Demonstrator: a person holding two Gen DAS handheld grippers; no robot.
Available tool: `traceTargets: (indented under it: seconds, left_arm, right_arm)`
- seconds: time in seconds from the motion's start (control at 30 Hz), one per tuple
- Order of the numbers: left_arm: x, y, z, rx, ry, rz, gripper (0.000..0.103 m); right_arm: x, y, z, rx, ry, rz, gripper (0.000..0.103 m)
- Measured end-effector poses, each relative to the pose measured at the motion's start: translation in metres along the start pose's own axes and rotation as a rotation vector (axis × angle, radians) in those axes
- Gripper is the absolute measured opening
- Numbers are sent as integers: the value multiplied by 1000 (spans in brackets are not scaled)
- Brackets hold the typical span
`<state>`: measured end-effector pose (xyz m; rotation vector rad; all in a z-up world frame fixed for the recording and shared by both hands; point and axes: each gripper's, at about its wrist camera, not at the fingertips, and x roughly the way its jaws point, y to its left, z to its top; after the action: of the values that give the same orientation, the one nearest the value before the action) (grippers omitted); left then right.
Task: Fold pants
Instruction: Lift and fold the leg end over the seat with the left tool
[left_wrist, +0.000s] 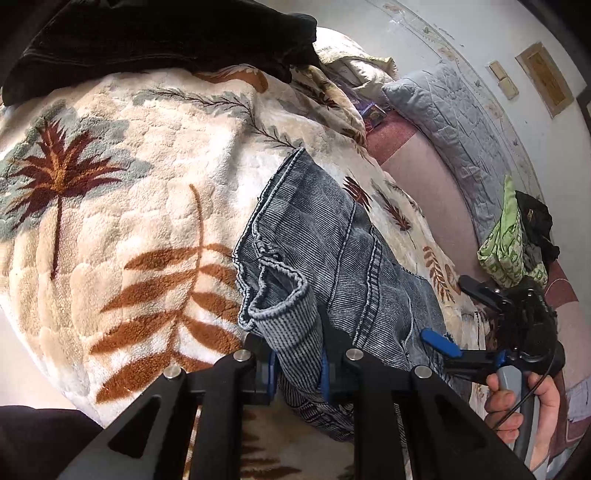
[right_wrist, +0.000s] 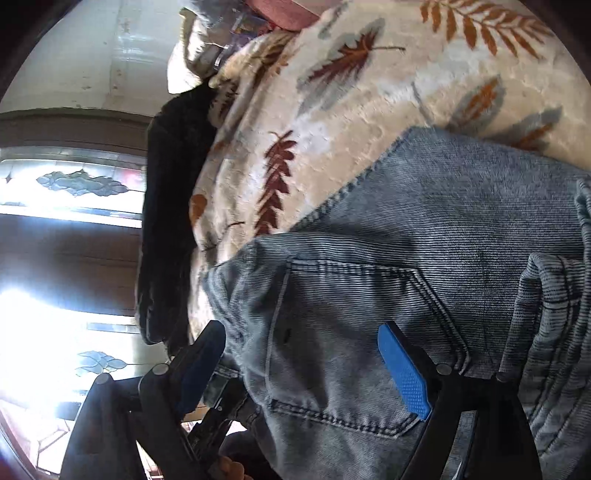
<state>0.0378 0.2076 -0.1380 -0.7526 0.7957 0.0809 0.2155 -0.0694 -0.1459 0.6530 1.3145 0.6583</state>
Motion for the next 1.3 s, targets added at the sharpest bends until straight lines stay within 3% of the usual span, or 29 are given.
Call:
traceTargets:
  seconds: [0.13, 0.27, 0.4, 0.53, 0.67, 0.77, 0.87, 0.93, 1.07, 1.13, 1.2, 1.27, 1.3]
  left_arm:
    - [-11, -24, 1, 88, -34, 30, 13]
    - [-25, -59, 3, 170, -71, 40, 11]
    - [-39, -121, -5, 321, -130, 36, 11]
    - [-42, -205, -37, 540, -179, -2, 10]
    - [-28, -281, -96, 754, -181, -43, 10]
    - [-5, -316, -151, 891, -130, -78, 10]
    - [39, -332, -205, 989, 14, -62, 10]
    - [72, -331, -235, 1058, 126, 0, 10]
    - [69, -327, -240, 1054, 117, -10, 11]
    - [59, -326, -227, 1009, 137, -61, 18]
    - [48, -326, -212, 946, 195, -136, 31]
    - [29, -323, -197, 891, 212, -201, 62]
    - [15, -318, -192, 862, 189, -237, 68]
  right_arm:
    - [-48, -1, -26, -66, -57, -22, 87]
    - [-111, -34, -49, -21, -163, 7, 87]
    - [-171, -72, -69, 50, -286, 44, 87]
    - [-216, -108, -84, 114, -385, 58, 87]
    - [-247, -141, -96, 168, -447, 71, 87]
    - [-266, -160, -105, 199, -492, 74, 87]
    - [-282, -183, -113, 235, -514, 62, 87]
    - [-288, -197, -118, 263, -513, 48, 87]
    - [-300, -203, -122, 257, -514, 32, 87]
    - [-302, -199, -115, 240, -513, 24, 87]
    - [-307, -193, -105, 225, -521, 34, 87]
    - [-308, -180, -94, 201, -520, 48, 87]
    - [-306, -172, -88, 192, -513, 65, 87]
